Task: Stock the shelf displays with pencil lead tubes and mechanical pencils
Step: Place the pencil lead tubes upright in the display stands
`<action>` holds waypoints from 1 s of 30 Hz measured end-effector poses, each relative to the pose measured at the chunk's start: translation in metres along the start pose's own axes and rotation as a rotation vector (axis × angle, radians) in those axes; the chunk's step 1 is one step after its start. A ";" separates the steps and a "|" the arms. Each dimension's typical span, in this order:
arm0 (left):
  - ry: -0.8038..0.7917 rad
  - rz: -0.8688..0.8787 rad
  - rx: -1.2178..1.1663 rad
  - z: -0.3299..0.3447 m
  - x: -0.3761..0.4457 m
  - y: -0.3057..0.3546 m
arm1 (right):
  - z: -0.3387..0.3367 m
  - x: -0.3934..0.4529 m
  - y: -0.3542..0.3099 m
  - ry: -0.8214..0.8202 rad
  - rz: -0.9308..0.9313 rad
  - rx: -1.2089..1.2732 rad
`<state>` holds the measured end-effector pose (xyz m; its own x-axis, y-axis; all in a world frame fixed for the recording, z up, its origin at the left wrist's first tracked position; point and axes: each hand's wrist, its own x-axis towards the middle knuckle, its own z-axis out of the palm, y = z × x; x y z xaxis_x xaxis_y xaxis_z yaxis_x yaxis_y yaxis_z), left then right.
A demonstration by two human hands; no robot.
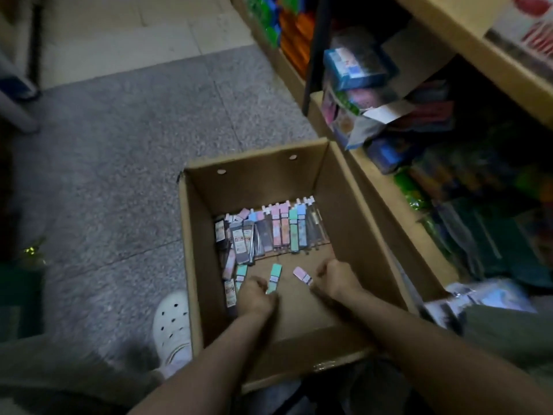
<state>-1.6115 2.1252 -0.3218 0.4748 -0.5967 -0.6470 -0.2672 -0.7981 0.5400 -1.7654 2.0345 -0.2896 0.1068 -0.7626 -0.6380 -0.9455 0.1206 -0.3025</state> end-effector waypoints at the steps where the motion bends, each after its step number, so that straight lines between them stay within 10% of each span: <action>1: 0.017 -0.002 0.025 0.004 0.004 -0.002 | 0.005 0.007 -0.001 -0.007 -0.014 -0.033; 19: 0.159 0.229 0.182 0.024 0.034 0.015 | 0.027 0.042 -0.015 0.113 -0.275 0.009; 30: 0.380 -0.010 0.134 -0.028 0.063 0.044 | 0.000 0.054 -0.048 0.248 -0.245 0.301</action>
<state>-1.5694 2.0552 -0.3236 0.7476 -0.5358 -0.3925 -0.3564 -0.8223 0.4436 -1.7143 1.9876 -0.3091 0.2043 -0.9162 -0.3446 -0.7663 0.0694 -0.6387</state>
